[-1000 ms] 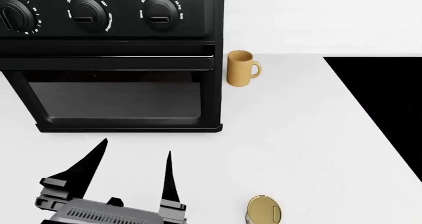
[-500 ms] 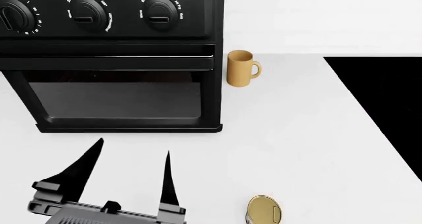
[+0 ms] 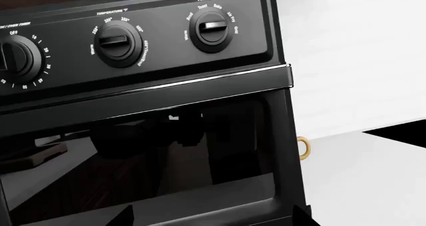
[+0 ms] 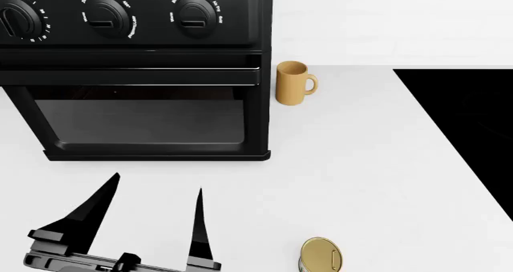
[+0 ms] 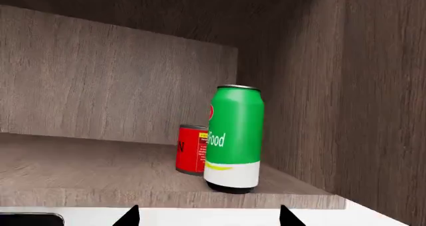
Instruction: Pick the cans from the counter and place them in their designated side in the cabinet.
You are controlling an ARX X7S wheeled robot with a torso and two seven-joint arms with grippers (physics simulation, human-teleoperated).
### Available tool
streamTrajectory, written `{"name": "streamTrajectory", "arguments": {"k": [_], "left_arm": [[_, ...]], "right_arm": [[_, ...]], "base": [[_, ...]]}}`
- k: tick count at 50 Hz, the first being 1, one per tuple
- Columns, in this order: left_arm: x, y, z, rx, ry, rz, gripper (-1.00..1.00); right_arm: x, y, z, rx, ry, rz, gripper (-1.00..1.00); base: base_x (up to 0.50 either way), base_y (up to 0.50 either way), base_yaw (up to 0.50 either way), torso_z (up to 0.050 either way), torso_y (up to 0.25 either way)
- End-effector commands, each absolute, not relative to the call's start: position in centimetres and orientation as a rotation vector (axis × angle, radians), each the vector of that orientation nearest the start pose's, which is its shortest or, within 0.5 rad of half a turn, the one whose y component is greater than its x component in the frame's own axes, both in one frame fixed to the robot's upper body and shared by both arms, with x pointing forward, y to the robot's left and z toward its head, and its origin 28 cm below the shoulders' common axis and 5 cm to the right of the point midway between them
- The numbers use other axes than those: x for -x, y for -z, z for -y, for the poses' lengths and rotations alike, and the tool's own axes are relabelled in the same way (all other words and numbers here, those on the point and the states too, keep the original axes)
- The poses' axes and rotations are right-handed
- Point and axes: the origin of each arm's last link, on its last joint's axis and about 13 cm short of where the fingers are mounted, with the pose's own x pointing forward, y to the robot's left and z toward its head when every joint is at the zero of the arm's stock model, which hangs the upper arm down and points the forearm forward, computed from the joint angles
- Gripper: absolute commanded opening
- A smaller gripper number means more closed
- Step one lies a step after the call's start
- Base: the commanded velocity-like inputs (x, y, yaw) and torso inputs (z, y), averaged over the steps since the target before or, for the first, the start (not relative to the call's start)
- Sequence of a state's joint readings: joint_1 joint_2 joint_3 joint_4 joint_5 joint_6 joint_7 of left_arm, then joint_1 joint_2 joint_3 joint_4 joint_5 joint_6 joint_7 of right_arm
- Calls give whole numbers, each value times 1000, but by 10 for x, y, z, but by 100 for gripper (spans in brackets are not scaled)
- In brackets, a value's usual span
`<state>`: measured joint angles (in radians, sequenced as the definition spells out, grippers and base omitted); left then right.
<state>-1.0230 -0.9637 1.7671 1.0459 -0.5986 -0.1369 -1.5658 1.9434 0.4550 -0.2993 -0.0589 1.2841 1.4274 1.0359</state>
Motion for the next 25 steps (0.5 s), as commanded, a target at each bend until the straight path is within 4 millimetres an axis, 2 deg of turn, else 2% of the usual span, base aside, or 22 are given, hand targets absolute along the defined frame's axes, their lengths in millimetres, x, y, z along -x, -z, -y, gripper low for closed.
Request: {"name": "streamTrajectory", "arguments": {"k": [1,12,18,25], "left_arm": [[-104,-163,-188,-168,123,267,100],[-105,-164,-186,-173,129,262,100],[-107,-165,-186,-175,124,259,100],[-107,-166,-186,-172,117,253,100]], "right_arm": [[-181,-437,121,78,92,400,100],[-161,-411,124,64,35,398,100],[-149,-383,117,21,-125,324,100],[-150,-347,115,-48,-292,193,100]], "base": [[0,0,0,0,0],[0,0,0,0,0],[0,0,0,0,0],[0,0,0,0,0]]}}
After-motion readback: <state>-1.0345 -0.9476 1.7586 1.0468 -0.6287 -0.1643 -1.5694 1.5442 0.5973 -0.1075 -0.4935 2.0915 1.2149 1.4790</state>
